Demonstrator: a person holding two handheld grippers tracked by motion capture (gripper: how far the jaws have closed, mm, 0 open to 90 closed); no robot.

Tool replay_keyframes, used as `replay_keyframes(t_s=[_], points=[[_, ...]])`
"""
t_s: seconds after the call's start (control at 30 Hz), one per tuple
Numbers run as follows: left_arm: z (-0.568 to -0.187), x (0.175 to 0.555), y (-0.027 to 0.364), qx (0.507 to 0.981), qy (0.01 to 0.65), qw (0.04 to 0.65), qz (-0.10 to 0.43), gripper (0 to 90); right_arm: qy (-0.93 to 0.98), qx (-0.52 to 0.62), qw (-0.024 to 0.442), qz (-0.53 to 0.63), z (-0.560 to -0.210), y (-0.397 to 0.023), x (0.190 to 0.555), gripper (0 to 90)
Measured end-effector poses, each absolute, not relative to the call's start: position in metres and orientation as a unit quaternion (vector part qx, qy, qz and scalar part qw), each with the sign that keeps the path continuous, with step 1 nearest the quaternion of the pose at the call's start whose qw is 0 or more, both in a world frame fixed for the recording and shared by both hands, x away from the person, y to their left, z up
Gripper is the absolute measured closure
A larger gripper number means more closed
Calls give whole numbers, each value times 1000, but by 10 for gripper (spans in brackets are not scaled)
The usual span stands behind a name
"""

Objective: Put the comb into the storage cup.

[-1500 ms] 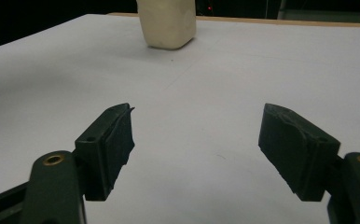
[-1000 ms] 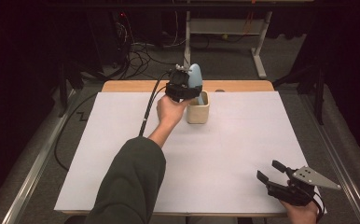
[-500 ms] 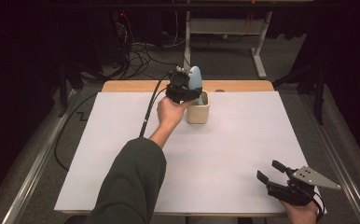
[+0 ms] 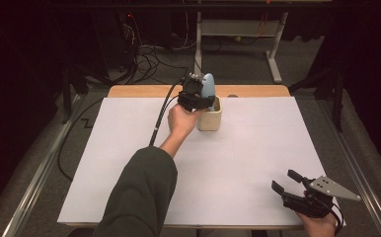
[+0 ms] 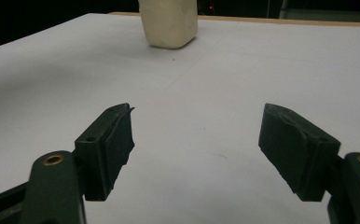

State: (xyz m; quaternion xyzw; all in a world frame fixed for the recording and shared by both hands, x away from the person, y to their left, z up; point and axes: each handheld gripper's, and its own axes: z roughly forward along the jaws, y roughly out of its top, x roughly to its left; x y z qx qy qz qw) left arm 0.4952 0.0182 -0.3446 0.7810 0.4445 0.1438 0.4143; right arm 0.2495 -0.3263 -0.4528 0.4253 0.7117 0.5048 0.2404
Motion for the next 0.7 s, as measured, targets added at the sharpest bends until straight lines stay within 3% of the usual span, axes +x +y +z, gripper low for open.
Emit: replay_keyframes(t_s=[0.7], points=[[-349,495,18,795,437,390,158,450,713,424,241,504,-453,-326,250,268]])
